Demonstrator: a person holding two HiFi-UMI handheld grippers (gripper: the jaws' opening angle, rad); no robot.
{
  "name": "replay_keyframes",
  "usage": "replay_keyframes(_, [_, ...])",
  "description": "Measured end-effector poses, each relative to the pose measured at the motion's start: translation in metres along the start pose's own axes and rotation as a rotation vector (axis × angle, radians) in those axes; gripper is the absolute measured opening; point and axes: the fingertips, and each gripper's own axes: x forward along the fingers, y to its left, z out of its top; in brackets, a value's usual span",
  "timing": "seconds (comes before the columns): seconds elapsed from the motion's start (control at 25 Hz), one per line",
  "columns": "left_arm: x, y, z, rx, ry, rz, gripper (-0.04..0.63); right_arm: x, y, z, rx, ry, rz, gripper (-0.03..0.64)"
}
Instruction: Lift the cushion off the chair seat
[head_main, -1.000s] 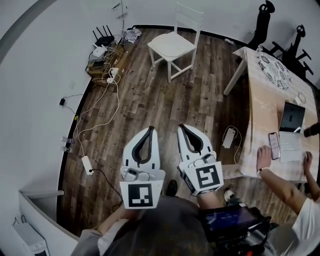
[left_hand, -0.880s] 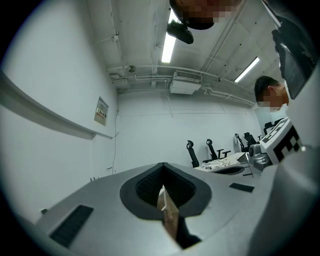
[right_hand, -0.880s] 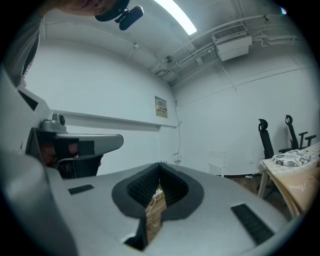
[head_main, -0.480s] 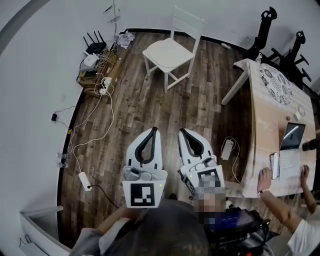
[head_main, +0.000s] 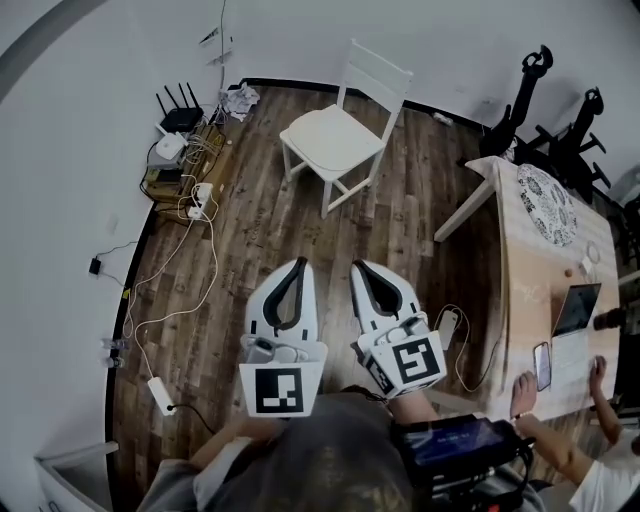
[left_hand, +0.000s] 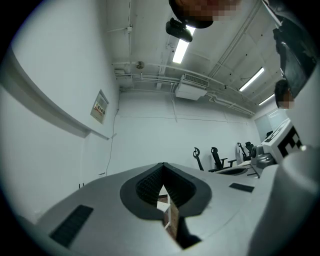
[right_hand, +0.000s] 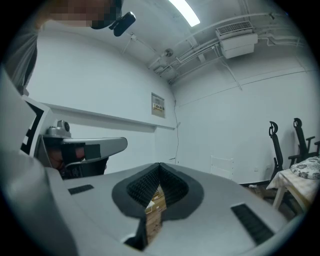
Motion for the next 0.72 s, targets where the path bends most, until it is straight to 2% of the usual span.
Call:
replay_keyframes(0.4, [0.066,0.019,-0.019,-0.003,0.025,-0.016,0.006,0.049,-0.047,-0.009,0.014,0.024,-0.039,0.008])
replay_keyframes(0.72, [0.152,0.034,-0.034,-0.001,0.055,0.015,0.006,0.111,-0.111,-0.022,0.040,0.047,-0.029,0.008])
